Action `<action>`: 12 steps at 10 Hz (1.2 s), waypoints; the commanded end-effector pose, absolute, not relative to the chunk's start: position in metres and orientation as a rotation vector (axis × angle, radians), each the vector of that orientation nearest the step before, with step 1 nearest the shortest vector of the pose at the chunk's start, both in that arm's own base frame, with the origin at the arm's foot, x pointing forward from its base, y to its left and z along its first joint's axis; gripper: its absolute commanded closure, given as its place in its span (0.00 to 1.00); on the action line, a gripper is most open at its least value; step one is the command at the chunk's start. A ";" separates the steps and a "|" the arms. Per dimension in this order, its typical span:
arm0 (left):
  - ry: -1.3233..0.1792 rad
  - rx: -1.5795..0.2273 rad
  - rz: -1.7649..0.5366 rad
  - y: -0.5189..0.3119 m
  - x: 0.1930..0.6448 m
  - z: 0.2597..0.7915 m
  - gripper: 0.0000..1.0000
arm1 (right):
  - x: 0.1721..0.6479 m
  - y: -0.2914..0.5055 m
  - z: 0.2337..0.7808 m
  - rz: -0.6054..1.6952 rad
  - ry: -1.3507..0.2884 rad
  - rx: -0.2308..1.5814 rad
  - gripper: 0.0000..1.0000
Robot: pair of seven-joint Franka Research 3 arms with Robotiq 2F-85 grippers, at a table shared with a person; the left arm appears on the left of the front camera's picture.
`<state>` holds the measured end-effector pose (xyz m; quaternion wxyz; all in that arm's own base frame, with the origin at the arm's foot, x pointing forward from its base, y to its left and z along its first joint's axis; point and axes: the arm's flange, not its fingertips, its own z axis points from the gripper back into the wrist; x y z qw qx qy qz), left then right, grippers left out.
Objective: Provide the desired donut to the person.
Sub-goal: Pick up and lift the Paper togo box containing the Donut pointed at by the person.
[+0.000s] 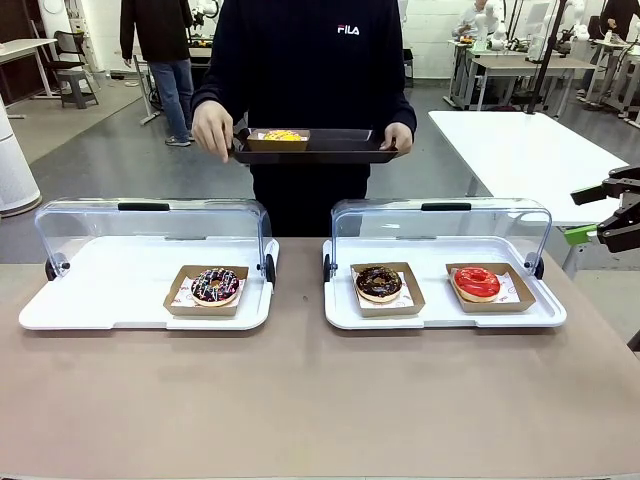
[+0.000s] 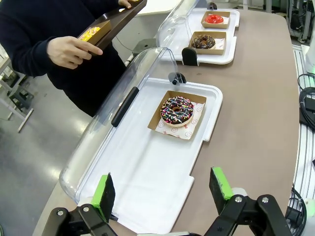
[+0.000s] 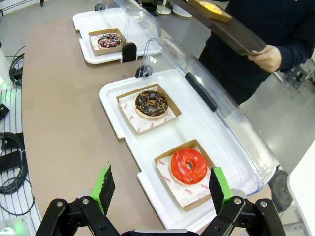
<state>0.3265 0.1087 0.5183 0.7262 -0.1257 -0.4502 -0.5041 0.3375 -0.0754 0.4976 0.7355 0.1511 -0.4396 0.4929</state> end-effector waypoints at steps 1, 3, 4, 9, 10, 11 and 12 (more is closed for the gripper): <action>-0.999 -0.272 -1.109 0.109 0.326 0.519 0.00 | 0.341 -0.075 0.495 1.088 -0.998 0.353 0.00; -0.999 -0.272 -1.109 0.109 0.326 0.519 0.00 | 0.341 -0.075 0.495 1.088 -0.998 0.353 0.00; -0.999 -0.272 -1.109 0.109 0.326 0.519 0.00 | 0.341 -0.075 0.495 1.088 -0.998 0.353 0.00; -0.999 -0.272 -1.109 0.109 0.326 0.519 0.00 | 0.341 -0.075 0.495 1.088 -0.998 0.353 0.00; -0.999 -0.272 -1.109 0.109 0.326 0.519 0.00 | 0.341 -0.075 0.495 1.088 -0.998 0.353 0.00; -0.999 -0.272 -1.109 0.109 0.326 0.519 0.00 | 0.341 -0.075 0.495 1.088 -0.998 0.353 0.00; -0.999 -0.272 -1.109 0.109 0.326 0.519 0.00 | 0.341 -0.075 0.495 1.088 -0.998 0.353 0.00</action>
